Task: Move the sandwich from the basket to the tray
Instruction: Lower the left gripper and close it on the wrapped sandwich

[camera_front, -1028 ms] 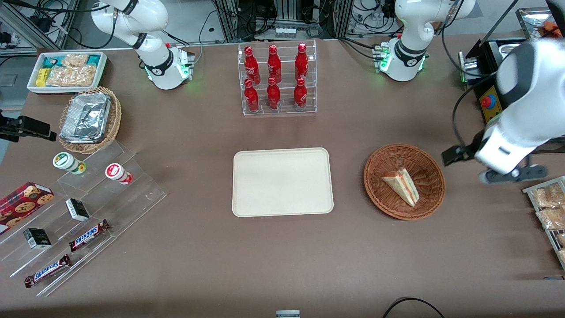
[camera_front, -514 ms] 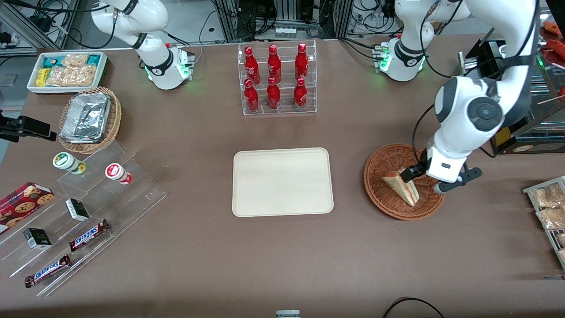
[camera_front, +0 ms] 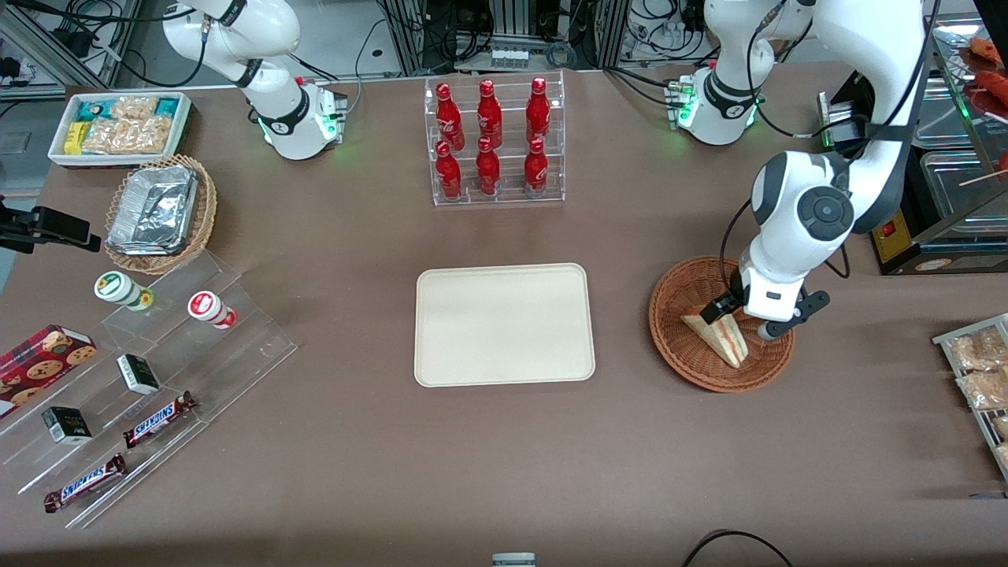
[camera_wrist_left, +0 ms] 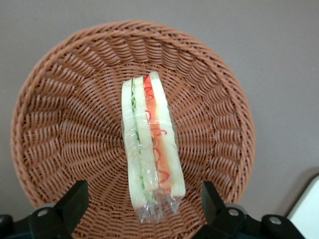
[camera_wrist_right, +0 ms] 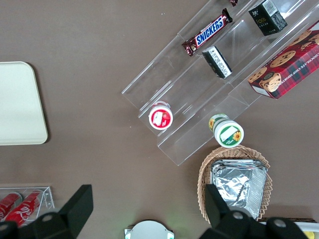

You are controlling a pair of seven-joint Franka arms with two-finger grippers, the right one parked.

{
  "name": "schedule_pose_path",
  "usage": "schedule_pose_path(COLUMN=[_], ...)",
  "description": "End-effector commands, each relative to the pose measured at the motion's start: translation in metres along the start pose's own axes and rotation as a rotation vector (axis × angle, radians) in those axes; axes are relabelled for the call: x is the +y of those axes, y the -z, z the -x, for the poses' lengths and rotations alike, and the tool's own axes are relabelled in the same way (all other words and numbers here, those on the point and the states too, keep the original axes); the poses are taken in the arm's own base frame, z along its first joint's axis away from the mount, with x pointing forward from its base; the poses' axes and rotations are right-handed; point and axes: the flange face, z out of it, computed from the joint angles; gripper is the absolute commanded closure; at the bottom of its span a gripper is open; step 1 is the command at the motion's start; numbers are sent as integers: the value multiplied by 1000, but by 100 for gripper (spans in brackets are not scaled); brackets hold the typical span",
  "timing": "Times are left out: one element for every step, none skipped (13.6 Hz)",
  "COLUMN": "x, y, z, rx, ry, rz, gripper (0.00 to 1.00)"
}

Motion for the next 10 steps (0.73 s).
schedule_pose_path(x=[4, 5, 6, 7, 7, 6, 6, 8, 6, 7], y=[-23, -29, -33, -35, -35, -33, -29, -22, -11, 9], z=[-1, -2, -2, -3, -3, -4, -5, -6, -6, -9], rx=[2, -3, 2, 6, 6, 9, 11, 16, 13, 9], ry=[14, 14, 14, 14, 14, 11, 7, 4, 1, 0], rz=[3, 1, 7, 12, 12, 14, 14, 17, 9, 0], gripper=[0, 0, 1, 20, 59, 87, 100, 100, 100, 100])
